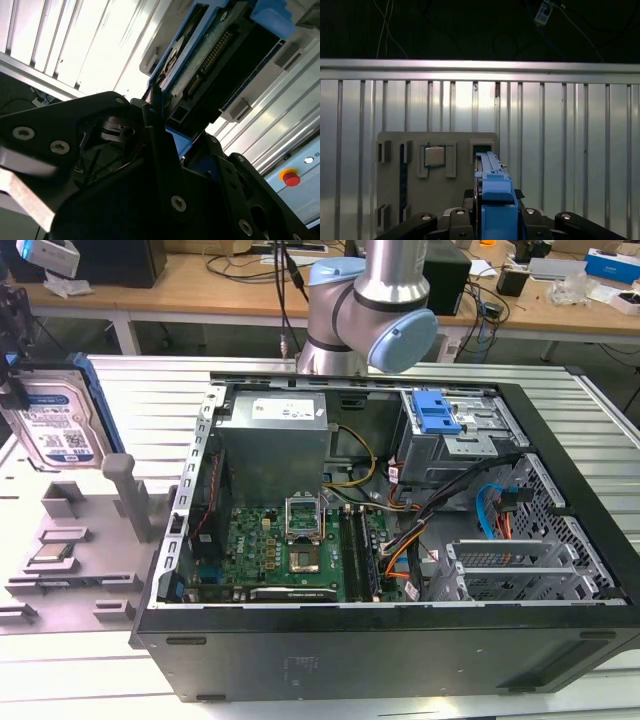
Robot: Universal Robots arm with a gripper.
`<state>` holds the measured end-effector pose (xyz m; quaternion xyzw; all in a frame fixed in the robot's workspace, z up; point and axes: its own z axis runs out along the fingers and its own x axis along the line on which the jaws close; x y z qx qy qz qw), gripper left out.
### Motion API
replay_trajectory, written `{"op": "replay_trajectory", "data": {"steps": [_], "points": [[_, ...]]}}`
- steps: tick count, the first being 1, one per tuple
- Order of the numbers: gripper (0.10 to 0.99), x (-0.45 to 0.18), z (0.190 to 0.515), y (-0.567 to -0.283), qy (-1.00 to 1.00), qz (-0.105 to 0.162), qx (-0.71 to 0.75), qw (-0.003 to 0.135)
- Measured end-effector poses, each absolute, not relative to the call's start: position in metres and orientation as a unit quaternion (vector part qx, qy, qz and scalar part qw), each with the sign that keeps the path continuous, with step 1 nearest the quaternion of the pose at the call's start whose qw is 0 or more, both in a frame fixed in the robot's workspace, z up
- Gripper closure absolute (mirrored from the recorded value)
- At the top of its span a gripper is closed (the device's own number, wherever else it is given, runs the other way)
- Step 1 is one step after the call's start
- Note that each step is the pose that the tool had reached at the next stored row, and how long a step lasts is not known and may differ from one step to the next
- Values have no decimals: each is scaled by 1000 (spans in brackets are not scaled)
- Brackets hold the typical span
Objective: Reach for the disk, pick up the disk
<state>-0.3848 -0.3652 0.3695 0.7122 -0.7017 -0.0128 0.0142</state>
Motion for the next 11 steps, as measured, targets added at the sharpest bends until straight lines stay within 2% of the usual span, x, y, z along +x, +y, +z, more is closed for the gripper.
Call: {"op": "replay_trajectory", "data": {"steps": [11], "points": [[718,-384,399,-364,-702,-13,712,14]]}}
